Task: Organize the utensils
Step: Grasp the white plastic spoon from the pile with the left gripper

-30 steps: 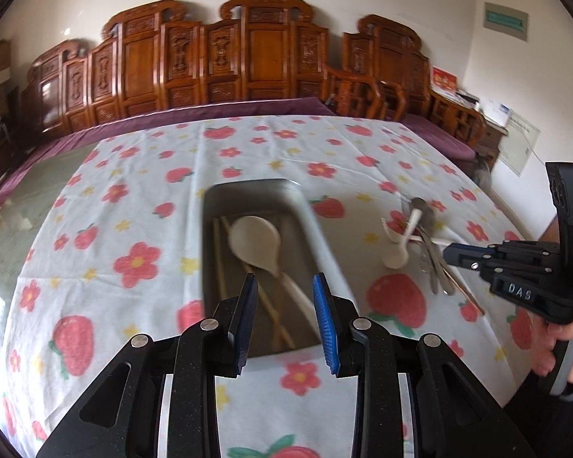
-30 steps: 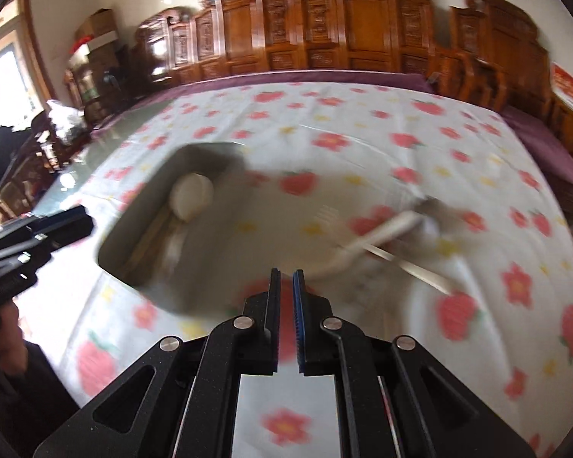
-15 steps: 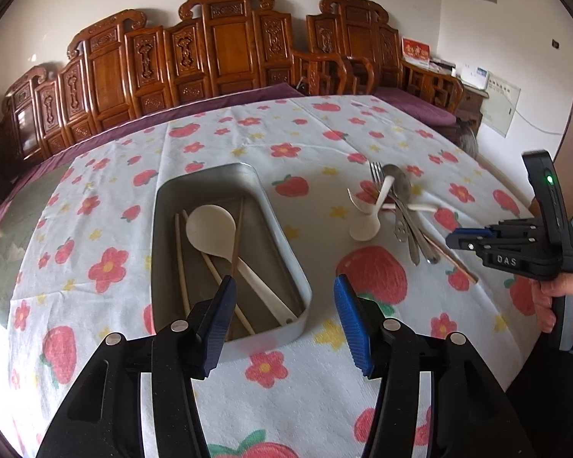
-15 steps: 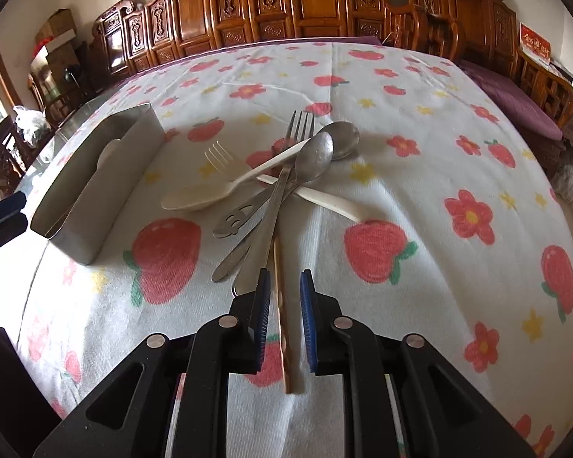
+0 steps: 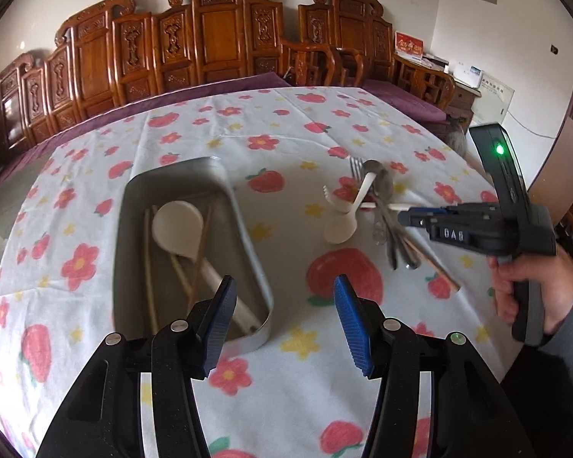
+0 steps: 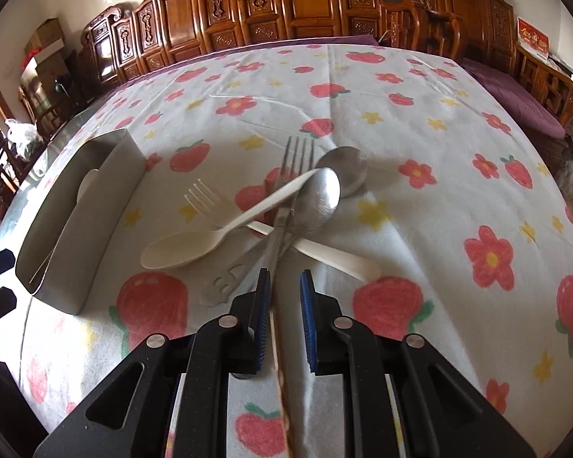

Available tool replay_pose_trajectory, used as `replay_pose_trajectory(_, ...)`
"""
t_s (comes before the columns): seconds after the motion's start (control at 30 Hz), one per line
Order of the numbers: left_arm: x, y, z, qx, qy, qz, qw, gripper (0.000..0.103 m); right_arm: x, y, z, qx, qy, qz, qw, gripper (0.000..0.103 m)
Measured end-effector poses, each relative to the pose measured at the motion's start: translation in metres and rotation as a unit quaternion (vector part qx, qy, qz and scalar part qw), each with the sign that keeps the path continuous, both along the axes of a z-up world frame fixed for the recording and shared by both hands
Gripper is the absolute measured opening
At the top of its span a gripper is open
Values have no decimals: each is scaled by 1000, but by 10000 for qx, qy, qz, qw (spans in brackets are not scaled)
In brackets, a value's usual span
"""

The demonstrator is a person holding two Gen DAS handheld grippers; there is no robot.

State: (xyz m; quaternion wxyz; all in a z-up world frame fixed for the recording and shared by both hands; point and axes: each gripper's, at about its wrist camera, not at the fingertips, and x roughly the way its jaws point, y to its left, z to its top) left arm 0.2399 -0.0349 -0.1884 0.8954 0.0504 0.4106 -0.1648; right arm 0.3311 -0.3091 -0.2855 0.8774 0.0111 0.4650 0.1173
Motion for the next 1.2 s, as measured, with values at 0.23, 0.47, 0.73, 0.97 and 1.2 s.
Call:
replay_pose_trajectory(0.23, 32, -42, -1, 221, 25, -308, 9993, 51, -15, -20, 0, 140, -17, -39, 9999, 18)
replay_pose_trajectory(0.47, 82, -76, -26, 274, 604, -463, 9967, 43, -29, -34, 9, 339, -87, 22, 9994, 18)
replay_pose_trajectory(0.73, 113, -91, -53, 565, 1125, -333, 9915, 31, -42, -42, 17, 368, -185, 170, 9990, 18)
replay_pose_trajectory(0.97, 115, -103, -71, 890, 1353, -341, 9862, 26, -47, -48, 16, 406, -170, 190, 9988, 18)
replay_pose_trajectory(1.2, 111, -97, -71, 634, 1429, -364, 9870, 9, -48, -49, 15, 361, -152, 185, 9991, 18)
